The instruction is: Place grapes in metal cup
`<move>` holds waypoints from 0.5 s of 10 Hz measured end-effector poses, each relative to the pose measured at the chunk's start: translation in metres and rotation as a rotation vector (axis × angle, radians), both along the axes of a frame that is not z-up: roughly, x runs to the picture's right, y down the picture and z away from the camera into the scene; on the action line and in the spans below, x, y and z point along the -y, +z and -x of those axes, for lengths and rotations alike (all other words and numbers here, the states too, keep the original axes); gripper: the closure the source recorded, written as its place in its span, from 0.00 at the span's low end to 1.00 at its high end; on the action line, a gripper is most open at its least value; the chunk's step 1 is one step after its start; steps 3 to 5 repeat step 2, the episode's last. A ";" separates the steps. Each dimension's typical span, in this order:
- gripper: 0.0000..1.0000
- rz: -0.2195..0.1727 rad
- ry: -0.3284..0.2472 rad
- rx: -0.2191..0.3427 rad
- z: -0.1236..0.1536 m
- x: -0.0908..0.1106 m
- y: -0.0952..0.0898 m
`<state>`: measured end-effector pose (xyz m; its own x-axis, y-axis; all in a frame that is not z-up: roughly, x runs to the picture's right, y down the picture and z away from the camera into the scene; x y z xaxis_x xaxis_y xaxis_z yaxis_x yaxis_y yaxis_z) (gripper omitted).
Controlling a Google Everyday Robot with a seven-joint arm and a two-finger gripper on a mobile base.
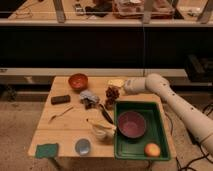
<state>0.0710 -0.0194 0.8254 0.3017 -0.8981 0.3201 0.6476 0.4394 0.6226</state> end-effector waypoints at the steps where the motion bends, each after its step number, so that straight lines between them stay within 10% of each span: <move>1: 0.20 -0.041 0.005 -0.006 -0.002 0.014 -0.016; 5: 0.20 -0.066 0.006 -0.022 -0.008 0.023 -0.028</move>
